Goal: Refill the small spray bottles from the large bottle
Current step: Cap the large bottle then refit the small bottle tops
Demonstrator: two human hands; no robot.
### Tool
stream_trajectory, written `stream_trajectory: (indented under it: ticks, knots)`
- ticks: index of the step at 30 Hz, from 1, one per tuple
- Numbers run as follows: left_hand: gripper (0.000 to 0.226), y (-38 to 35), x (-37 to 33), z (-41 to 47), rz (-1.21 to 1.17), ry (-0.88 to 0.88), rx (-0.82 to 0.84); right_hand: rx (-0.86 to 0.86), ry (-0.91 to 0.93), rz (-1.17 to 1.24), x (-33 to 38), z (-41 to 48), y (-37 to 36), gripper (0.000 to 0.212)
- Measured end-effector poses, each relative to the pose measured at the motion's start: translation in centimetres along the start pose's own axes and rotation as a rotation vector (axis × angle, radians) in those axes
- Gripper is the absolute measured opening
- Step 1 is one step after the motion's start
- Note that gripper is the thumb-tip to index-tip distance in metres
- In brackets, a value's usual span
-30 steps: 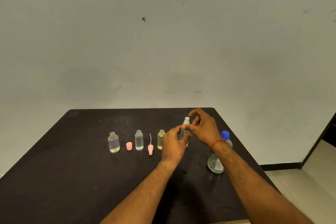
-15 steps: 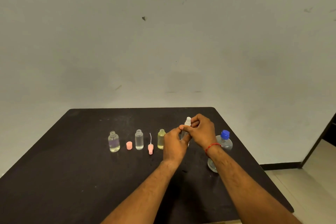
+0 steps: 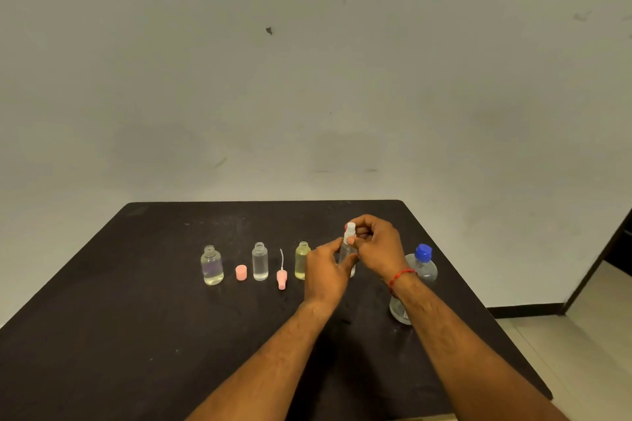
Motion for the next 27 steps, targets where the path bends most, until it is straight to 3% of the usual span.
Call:
stream_trajectory:
  ticks: [4,8,11,14,18,23,27]
  knots:
    - [0.016,0.1,0.0,-0.2,0.022,-0.002,-0.016,-0.083,-0.031,-0.005,-0.1,-0.4,-0.3,0.021]
    - [0.018,0.5,-0.2,0.1,0.040,-0.027,0.005,0.034,0.034,0.015,-0.1,0.0,0.2,0.043]
    - [0.029,0.8,-0.4,0.4,0.047,-0.025,0.014,0.108,0.052,0.059,0.0,0.2,0.2,0.034]
    - [0.025,0.5,-0.4,0.3,0.052,-0.028,0.011,0.024,0.024,0.020,0.0,0.0,0.0,0.024]
    - [0.010,-0.1,0.2,0.1,0.097,0.011,-0.036,-0.067,-0.015,0.005,0.1,-0.2,-0.3,0.022]
    - [0.010,-0.8,0.9,0.2,0.061,0.040,-0.043,-0.153,-0.054,0.005,-0.1,-0.5,-0.8,0.024]
    - [0.012,-0.6,0.8,0.6,0.065,0.012,-0.028,-0.040,-0.026,0.005,-0.5,0.1,-0.2,0.029]
Point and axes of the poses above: each hand's wrist, its own z-axis towards the middle knuckle, its own y-axis out of the back of the hand, x = y × z, the point moved 2 cm from there along z, towards the middle knuckle, and after that the axes turned 3 degrees about -z, right-handed, at the moved point
